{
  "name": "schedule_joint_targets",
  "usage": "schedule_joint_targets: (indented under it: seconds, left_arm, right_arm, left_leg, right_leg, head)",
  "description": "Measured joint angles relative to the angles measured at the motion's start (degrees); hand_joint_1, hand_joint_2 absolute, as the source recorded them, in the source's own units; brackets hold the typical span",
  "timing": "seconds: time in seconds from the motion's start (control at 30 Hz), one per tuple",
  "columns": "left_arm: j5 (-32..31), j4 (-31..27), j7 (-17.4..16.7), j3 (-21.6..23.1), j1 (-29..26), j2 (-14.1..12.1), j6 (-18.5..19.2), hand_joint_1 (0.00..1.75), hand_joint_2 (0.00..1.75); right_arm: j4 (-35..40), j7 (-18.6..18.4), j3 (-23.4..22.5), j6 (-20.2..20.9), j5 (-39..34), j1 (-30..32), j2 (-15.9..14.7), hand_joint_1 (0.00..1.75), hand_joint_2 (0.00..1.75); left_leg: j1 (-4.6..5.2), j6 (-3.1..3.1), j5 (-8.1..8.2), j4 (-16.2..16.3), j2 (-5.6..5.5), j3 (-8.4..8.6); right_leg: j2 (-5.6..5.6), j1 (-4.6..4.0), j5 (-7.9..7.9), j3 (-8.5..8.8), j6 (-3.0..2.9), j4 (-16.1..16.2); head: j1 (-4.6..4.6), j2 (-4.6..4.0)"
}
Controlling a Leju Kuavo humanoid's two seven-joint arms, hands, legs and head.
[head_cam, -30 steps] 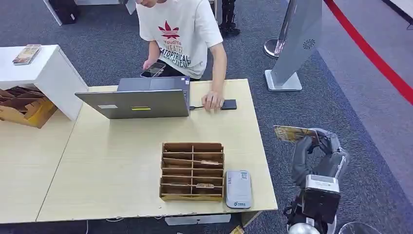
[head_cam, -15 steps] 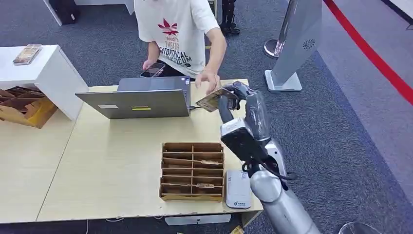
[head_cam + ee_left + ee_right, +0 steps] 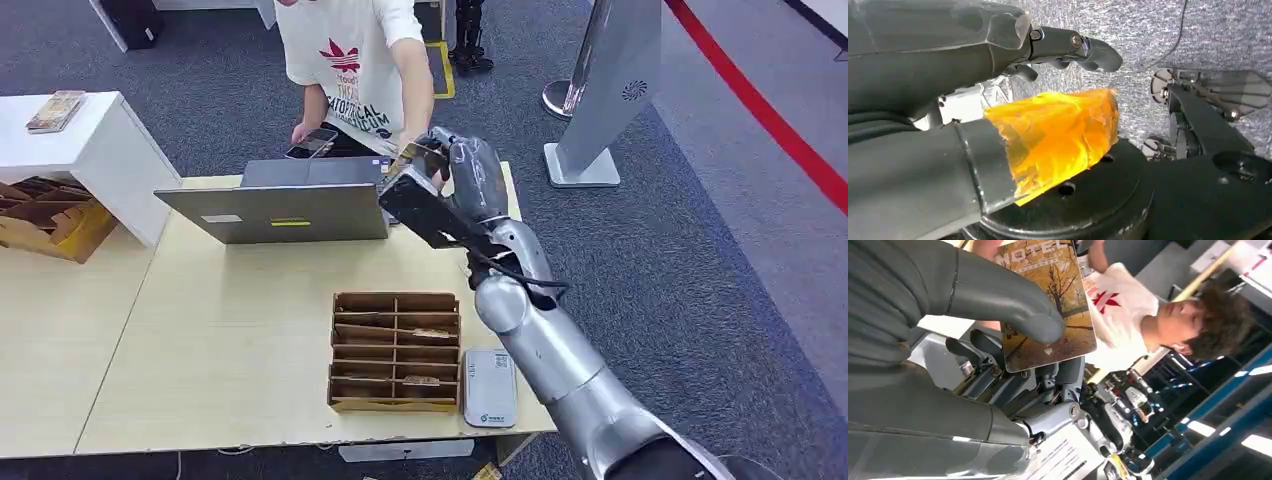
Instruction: Pass the card to the sensor for recognition and then transmit it.
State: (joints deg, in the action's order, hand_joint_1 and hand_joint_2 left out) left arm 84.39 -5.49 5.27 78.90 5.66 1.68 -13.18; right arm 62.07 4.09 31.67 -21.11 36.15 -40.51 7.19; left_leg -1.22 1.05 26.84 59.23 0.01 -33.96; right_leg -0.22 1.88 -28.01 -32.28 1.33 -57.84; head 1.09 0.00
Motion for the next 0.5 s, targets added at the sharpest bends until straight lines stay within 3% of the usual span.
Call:
schedule_joint_targets:
  seconds: [0.1, 0.13, 0.33, 0.37, 0.47, 0.5]
  left_arm:
    - [-0.31, -0.24, -0.28, 0.17, 0.15, -0.07, 0.00, 0.00, 0.00]
    - [-0.39, -0.26, -0.33, 0.24, 0.17, -0.09, 0.00, 0.00, 0.00]
    - [-0.39, -0.44, -0.66, 0.59, 0.60, -0.11, 0.11, 0.00, 0.00]
    - [-0.39, -0.46, -0.68, 0.63, 0.66, -0.11, 0.11, 0.00, 0.00]
    - [-0.39, -0.46, -0.72, 0.94, 0.74, -0.11, 0.09, 0.00, 0.00]
    - [-0.35, -0.46, -0.74, 0.94, 0.73, -0.13, 0.11, 0.00, 0.00]
  right_arm:
    - [-3.93, -0.44, 0.02, -0.46, 1.16, -1.77, 0.55, 1.75, 1.75]
    - [-4.98, -0.50, 0.02, -0.63, 1.44, -2.13, 0.70, 1.59, 1.75]
    - [-9.53, -1.42, 0.02, 1.18, 1.75, -3.85, 1.70, 1.59, 1.75]
    - [-9.87, -1.46, 0.02, 1.27, 1.75, -4.02, 1.86, 0.00, 1.75]
    - [-10.64, -1.62, 0.02, 1.55, 1.72, -4.32, 2.08, 0.00, 1.75]
    - [-10.90, -1.70, 0.04, 2.44, 1.62, -4.39, 2.21, 0.00, 0.00]
  left_leg:
    - [0.00, 0.00, 0.00, 0.00, -0.02, -0.01]
    - [0.00, 0.00, 0.00, 0.00, -0.02, -0.01]
    - [0.00, 0.00, 0.00, 0.01, -0.04, -0.01]
    - [0.00, 0.00, 0.00, 0.01, -0.04, -0.01]
    - [0.00, 0.00, 0.00, 0.01, -0.03, -0.01]
    - [0.00, 0.00, 0.01, 0.01, -0.03, -0.01]
  right_leg:
    - [-0.02, 0.00, 0.00, 0.00, 0.00, 0.00]
    - [-0.03, 0.00, 0.00, 0.00, 0.00, 0.00]
    - [-0.02, 0.00, 0.00, -0.01, 0.00, 0.00]
    - [-0.01, 0.00, 0.00, -0.01, 0.00, 0.00]
    - [0.00, 0.00, 0.00, -0.01, 0.00, 0.00]
    - [0.00, 0.00, 0.00, -0.02, 0.00, 0.00]
  head:
    - [0.00, 0.00]
    - [0.00, 0.00]
    - [0.02, 0.00]
    - [0.00, 0.00]
    - [0.00, 0.00]
    - [0.02, 0.00]
